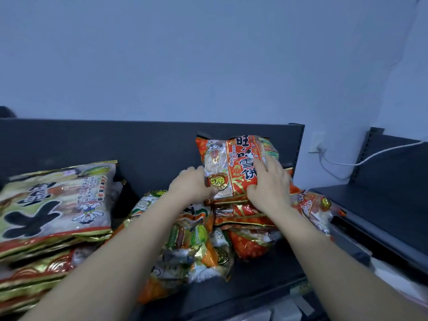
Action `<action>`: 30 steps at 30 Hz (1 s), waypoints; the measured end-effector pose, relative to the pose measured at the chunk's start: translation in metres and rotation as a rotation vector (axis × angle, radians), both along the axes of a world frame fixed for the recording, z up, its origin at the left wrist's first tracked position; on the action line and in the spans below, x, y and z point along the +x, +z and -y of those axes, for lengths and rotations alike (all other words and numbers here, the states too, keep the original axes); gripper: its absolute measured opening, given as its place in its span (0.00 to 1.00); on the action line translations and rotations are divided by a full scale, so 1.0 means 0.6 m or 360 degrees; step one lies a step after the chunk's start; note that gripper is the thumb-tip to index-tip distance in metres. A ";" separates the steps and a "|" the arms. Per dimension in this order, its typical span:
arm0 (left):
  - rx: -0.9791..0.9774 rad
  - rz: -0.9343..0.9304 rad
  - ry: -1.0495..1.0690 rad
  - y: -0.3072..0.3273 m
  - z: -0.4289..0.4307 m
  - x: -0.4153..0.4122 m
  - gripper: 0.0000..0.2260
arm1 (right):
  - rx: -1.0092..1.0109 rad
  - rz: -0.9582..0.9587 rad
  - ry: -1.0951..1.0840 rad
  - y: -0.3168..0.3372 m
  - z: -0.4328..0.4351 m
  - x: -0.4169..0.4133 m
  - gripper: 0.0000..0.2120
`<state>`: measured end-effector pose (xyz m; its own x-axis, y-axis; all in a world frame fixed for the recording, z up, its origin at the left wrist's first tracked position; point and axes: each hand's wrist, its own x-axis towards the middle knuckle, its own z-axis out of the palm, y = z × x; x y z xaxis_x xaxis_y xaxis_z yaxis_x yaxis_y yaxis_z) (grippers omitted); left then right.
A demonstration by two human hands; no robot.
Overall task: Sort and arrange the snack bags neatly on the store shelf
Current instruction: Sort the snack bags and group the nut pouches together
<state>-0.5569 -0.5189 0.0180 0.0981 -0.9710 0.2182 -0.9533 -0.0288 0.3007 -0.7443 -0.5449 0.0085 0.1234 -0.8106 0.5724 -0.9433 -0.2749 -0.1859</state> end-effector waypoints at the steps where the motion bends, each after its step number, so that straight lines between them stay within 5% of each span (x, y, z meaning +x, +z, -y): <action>1: -0.0044 0.0068 0.0015 0.005 -0.013 0.003 0.27 | -0.0028 0.0001 0.0050 0.001 -0.005 0.007 0.34; 18: -0.0288 0.0819 0.0765 0.038 -0.315 0.209 0.15 | 0.0152 -0.0302 0.1029 0.018 -0.171 0.278 0.27; 30: -0.0040 0.0865 0.1259 0.018 -0.586 0.428 0.07 | 0.0050 -0.0469 0.1524 0.016 -0.368 0.555 0.26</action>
<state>-0.3000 -0.1670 0.0290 0.6025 -0.6612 0.4470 -0.6698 -0.7235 -0.1674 -0.4112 -0.3240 0.0179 0.8653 -0.3099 0.3941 -0.3370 -0.9415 -0.0005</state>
